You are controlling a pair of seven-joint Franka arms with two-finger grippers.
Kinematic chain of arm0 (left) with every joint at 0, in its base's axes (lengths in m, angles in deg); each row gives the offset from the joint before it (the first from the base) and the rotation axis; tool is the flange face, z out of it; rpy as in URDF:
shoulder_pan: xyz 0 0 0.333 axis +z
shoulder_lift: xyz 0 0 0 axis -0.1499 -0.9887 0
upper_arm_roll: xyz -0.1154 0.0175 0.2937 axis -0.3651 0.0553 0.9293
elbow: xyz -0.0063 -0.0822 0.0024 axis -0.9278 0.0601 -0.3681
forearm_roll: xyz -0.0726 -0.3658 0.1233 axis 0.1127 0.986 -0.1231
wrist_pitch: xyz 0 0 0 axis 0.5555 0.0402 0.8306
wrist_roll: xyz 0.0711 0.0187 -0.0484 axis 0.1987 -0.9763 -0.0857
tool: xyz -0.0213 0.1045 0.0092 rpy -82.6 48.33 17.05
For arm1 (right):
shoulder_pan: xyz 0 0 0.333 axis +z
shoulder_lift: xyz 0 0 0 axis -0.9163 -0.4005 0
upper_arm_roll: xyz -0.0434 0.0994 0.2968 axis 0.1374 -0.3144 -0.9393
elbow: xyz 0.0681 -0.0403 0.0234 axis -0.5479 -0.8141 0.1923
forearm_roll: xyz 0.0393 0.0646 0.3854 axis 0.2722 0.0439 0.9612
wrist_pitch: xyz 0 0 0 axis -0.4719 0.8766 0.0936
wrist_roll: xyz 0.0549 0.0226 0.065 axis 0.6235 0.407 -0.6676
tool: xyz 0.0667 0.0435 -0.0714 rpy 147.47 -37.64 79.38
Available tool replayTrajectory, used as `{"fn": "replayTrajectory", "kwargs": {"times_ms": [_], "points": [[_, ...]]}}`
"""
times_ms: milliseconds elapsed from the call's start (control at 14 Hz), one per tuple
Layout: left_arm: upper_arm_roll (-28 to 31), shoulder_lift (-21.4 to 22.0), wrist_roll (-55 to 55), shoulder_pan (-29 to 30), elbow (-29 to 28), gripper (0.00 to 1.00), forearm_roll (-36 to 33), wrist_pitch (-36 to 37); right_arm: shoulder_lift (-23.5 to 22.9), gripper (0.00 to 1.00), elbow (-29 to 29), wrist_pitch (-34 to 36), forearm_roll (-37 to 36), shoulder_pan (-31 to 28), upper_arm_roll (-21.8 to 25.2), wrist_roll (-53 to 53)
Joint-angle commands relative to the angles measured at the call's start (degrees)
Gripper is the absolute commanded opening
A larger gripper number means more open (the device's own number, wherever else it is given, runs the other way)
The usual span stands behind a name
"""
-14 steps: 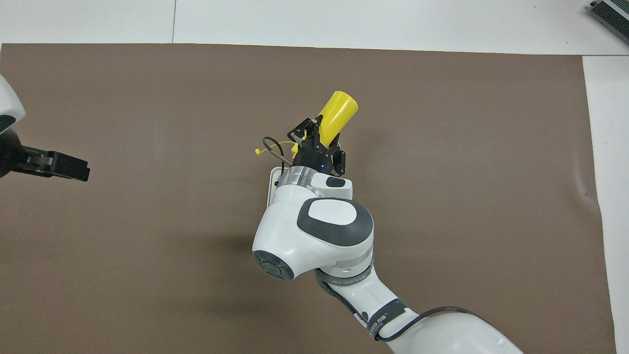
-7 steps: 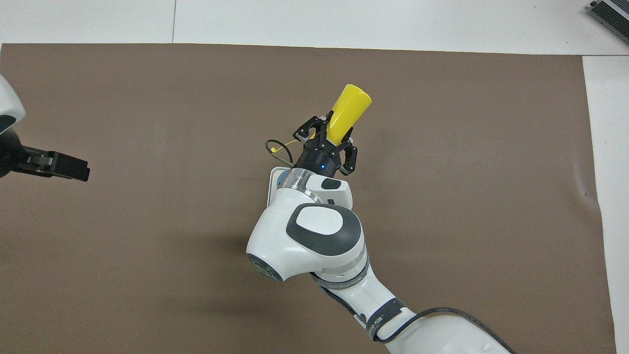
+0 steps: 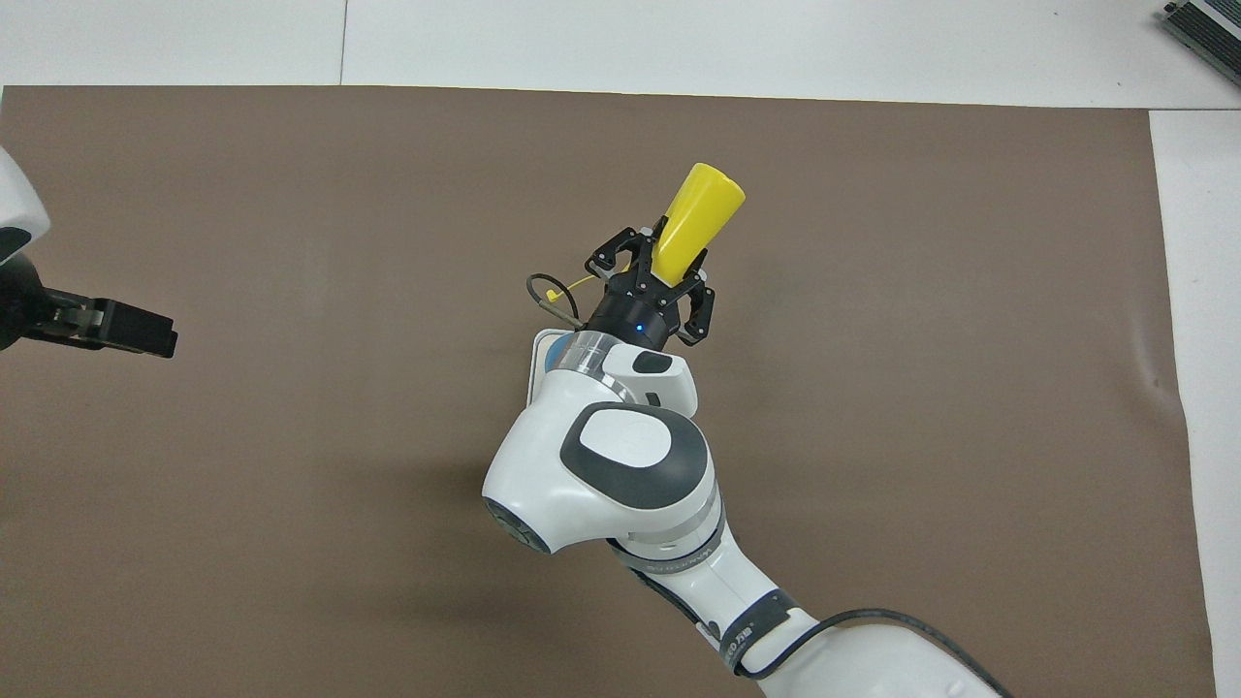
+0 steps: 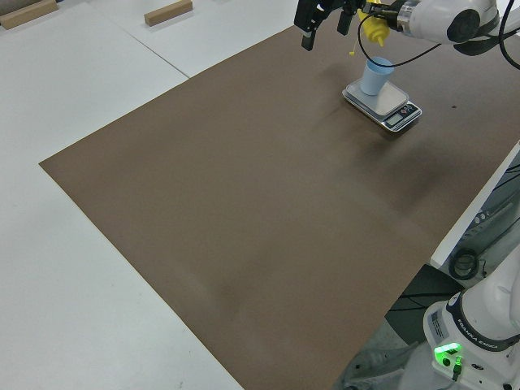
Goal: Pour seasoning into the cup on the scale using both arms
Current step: 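Tilt the yellow bottle nozzle-down over the cup with the right gripper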
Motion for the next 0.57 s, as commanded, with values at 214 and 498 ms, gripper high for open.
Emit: {"fn": "replayTrajectory", "kwargs": {"times_ms": [214,498], "points": [[-0.34,0.91,-1.34,0.85,-1.05,1.0,-0.91,-0.57,-0.75,0.0,2.71,2.69,2.53,0.53,-0.37,3.41],[-0.34,0.91,-1.34,0.85,-1.05,1.0,-0.91,-0.57,-0.93,0.0,2.36,1.9,4.73,0.53,-1.17,6.07]]}}
